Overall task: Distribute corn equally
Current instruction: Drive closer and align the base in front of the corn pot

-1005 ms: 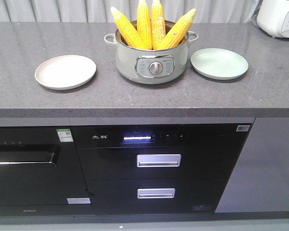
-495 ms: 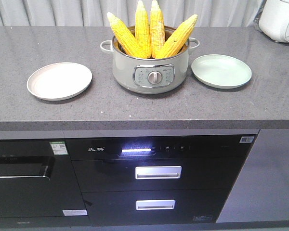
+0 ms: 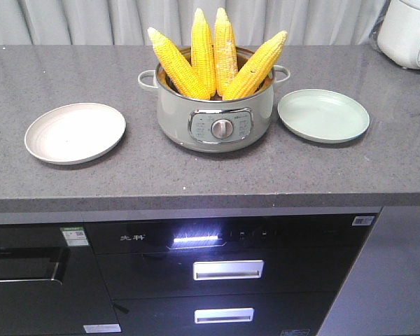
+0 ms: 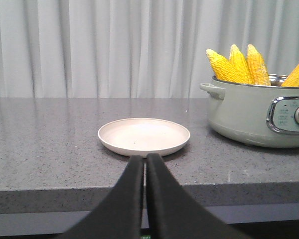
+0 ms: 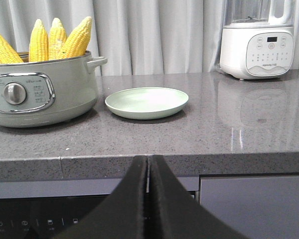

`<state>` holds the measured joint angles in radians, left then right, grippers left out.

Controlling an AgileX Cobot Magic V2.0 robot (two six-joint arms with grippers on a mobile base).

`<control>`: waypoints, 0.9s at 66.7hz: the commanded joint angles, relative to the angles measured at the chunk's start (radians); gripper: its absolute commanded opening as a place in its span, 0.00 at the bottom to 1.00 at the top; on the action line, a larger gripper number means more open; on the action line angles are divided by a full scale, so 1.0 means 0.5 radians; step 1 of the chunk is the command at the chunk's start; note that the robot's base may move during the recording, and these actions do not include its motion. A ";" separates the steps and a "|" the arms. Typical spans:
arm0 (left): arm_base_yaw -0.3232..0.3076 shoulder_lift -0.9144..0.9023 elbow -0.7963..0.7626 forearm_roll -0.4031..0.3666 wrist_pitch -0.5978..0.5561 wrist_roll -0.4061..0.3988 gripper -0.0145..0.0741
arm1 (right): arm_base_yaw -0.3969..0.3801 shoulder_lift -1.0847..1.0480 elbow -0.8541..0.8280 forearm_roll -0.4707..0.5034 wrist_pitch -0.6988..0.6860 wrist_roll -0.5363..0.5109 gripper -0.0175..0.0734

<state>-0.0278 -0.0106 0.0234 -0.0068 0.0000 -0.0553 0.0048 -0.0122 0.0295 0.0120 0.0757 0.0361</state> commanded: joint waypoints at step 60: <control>0.006 -0.031 0.025 -0.003 -0.131 -0.015 0.16 | -0.006 -0.006 0.020 -0.012 -0.151 -0.021 0.19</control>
<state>-0.0278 -0.0106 0.0234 -0.0068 0.0000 -0.0553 0.0048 -0.0122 0.0295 0.0120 0.0757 0.0361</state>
